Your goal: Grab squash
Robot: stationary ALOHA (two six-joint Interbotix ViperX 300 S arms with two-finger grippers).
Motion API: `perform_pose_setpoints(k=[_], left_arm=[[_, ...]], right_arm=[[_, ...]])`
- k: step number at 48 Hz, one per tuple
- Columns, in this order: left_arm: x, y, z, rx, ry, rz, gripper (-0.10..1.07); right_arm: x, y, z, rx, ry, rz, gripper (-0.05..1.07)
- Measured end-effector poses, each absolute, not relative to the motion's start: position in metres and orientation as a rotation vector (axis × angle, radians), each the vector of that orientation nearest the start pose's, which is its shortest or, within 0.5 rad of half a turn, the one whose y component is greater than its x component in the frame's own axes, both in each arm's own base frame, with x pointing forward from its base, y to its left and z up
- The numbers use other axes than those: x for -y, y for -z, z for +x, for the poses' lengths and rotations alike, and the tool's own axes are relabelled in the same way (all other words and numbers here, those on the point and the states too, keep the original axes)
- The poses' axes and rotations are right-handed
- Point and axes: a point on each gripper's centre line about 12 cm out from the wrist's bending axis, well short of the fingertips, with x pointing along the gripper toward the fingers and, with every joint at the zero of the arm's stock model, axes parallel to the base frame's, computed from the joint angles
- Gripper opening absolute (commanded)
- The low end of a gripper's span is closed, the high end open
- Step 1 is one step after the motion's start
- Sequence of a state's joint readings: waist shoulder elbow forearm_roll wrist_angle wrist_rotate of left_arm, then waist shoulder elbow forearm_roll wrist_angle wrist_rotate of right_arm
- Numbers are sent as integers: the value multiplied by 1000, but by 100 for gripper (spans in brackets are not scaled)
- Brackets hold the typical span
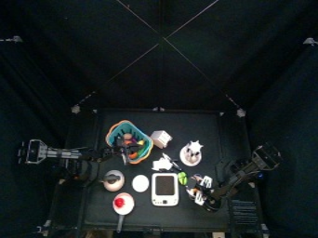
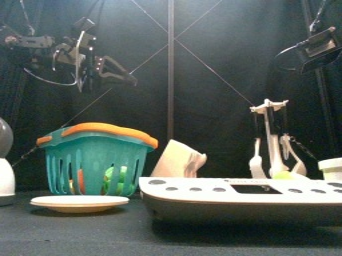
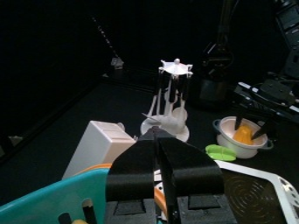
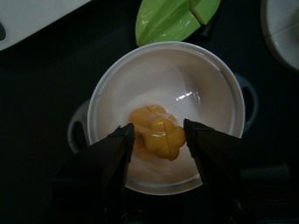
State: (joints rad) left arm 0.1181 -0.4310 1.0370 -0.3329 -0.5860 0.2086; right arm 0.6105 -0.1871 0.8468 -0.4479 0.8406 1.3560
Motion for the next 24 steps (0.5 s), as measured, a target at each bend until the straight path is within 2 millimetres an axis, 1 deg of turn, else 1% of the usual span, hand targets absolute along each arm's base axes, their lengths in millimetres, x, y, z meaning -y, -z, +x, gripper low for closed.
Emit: perform_pose_setpoints(k=[3,6,12,14,19,22,24], left_arm=[[-56,-248,287,-35,-301,-70,35],[-56,-248,287,-35,-301,-70,35],[-55,-248,287,-36,-301,-70,35],[-56,-247,286,-38,-302,-70,35],[-56,-248,287,-38,-302,-70,35],[-56,-247,286,-38,-302,-70,35],[-56,-248,286,-37,-303,-68,35]], right_arm=[[-113,-138,229,-1215,441,238,82],[-113,-137,228,-1217,441,235,77],[-112,-138,229,-1213,443,232,60],[-112,-138,230,-1212,445,235,57],[-108,-140,233,-1211,457,231,56],[-106,-145,235,-1206,465,219,56],[-105,-153,238,-1189,461,205,56]])
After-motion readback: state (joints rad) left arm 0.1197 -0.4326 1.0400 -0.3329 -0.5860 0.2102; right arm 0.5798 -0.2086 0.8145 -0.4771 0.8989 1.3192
